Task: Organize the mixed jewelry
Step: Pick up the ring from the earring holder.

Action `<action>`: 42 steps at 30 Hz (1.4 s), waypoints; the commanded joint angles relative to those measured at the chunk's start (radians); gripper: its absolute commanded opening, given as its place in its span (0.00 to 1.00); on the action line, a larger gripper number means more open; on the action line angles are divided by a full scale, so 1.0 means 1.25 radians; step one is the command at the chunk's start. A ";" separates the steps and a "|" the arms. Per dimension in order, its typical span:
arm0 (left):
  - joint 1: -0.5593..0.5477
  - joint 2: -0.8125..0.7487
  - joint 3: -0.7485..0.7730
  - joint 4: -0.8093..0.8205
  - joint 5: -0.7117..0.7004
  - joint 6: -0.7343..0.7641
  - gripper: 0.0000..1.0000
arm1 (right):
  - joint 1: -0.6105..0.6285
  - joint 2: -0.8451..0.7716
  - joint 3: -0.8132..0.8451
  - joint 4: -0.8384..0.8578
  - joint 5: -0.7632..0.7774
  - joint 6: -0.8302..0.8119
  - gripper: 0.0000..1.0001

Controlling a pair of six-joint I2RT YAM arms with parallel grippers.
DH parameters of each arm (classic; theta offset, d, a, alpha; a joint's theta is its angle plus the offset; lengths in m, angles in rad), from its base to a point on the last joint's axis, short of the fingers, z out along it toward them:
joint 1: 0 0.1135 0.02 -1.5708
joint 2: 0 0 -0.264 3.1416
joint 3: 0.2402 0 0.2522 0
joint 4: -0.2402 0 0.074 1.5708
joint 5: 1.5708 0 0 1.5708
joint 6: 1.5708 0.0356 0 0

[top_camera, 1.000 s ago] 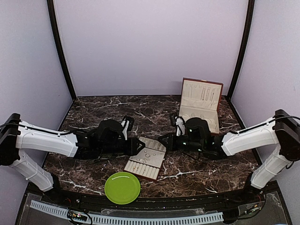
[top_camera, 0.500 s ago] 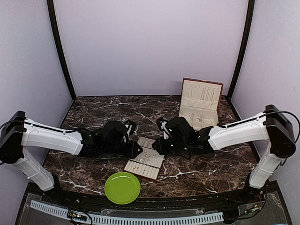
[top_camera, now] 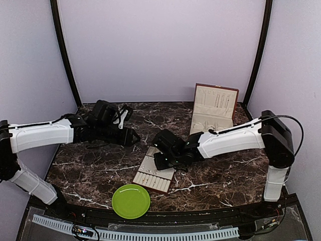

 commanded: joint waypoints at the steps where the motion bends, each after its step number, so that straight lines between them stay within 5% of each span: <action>1: 0.027 -0.015 0.088 -0.106 0.049 0.142 0.50 | 0.014 0.050 0.078 -0.105 0.048 0.055 0.22; 19: 0.034 -0.063 0.054 -0.074 0.088 0.156 0.52 | 0.031 0.148 0.200 -0.206 0.073 0.102 0.14; 29: 0.034 -0.061 0.043 -0.070 0.094 0.149 0.52 | 0.040 0.134 0.163 -0.216 0.098 0.107 0.04; 42: 0.034 -0.033 0.042 -0.049 0.126 0.152 0.52 | 0.036 -0.002 0.039 -0.037 0.150 -0.011 0.00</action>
